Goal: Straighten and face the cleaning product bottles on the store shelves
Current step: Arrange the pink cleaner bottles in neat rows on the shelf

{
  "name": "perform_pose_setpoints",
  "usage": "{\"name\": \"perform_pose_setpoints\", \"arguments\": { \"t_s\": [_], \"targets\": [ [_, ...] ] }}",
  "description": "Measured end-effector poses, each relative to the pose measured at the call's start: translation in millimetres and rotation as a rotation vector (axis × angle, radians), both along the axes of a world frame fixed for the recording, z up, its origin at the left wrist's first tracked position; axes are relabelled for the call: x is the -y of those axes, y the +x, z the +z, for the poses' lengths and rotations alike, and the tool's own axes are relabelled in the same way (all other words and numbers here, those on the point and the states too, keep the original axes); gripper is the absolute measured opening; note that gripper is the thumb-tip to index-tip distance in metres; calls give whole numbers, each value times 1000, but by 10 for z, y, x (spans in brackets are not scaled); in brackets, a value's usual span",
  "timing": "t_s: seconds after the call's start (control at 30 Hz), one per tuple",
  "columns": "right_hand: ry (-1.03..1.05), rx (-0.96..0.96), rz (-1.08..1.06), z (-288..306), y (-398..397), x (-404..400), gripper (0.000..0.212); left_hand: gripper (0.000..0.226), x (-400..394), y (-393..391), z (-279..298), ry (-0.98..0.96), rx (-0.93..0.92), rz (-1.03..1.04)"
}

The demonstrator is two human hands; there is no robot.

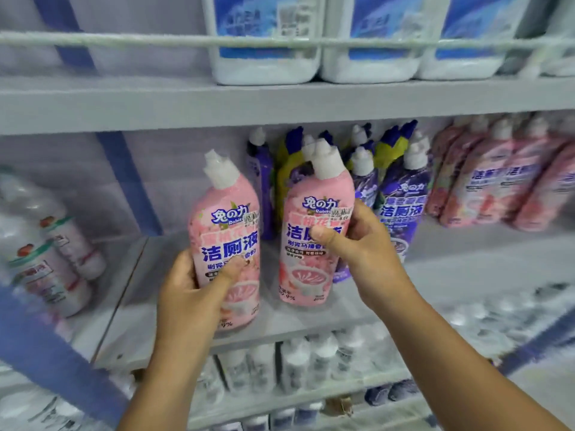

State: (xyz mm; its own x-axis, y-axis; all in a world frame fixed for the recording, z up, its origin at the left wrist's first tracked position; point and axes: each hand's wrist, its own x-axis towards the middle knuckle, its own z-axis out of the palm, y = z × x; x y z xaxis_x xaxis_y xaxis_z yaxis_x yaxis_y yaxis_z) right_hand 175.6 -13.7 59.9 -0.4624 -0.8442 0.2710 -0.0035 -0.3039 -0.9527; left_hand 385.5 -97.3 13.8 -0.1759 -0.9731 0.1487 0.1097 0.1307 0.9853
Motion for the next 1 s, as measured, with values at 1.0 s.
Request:
{"name": "perform_pose_setpoints", "arguments": {
  "t_s": [1.0],
  "targets": [
    [32,51,-323,-119,-3234,-2464,48,34,-1779,-3730,61,19,53,-384]
  ]
}}
